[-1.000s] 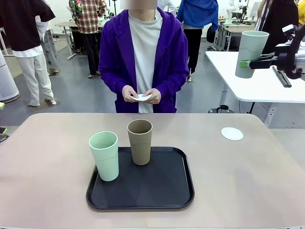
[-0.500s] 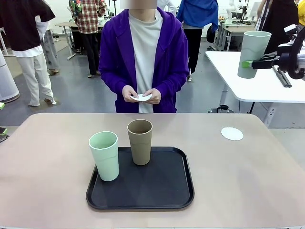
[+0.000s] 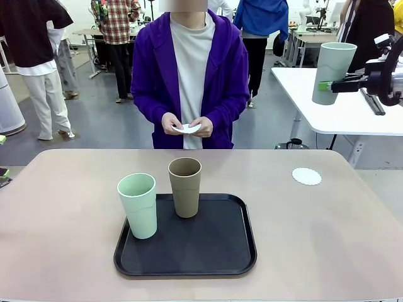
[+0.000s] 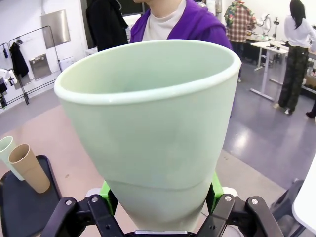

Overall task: Place coasters on the table and set cups on them.
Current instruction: Pick up one Reusable plastic cup and place it on a coaster set by the human.

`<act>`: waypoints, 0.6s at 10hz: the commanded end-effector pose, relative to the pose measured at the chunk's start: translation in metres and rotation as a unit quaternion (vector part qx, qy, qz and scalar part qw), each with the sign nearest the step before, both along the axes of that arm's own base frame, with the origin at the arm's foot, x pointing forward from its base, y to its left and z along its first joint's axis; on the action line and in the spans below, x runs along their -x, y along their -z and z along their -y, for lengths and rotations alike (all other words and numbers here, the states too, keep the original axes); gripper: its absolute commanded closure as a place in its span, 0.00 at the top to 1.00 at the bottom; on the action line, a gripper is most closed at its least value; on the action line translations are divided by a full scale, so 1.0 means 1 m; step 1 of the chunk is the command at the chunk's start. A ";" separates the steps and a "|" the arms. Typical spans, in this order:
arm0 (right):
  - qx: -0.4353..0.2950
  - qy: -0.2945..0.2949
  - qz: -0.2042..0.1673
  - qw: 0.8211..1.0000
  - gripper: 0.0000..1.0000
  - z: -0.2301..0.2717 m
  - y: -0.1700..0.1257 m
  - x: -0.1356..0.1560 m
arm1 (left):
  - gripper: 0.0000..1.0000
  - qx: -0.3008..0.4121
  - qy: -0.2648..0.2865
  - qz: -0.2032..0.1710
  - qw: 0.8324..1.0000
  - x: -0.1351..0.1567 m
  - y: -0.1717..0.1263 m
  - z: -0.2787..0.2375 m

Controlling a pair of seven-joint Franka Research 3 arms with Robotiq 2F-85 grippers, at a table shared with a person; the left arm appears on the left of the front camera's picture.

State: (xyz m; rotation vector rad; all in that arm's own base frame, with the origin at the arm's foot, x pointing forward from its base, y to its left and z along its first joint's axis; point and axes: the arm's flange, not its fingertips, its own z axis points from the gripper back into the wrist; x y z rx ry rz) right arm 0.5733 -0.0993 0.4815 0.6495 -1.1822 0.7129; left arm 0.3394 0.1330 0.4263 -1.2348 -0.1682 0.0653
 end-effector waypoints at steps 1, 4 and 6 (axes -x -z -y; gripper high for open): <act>-0.006 -0.032 -0.022 0.999 0.83 0.025 0.030 -0.019 | 1.00 0.007 -0.001 0.004 1.000 0.001 -0.002 0.000; 0.022 -0.069 -0.021 0.997 0.83 0.040 0.088 -0.032 | 1.00 0.007 -0.001 0.004 1.000 0.001 -0.002 0.000; 0.030 -0.100 -0.016 0.994 0.83 0.034 0.119 -0.034 | 1.00 0.007 -0.001 0.004 1.000 0.001 -0.002 0.000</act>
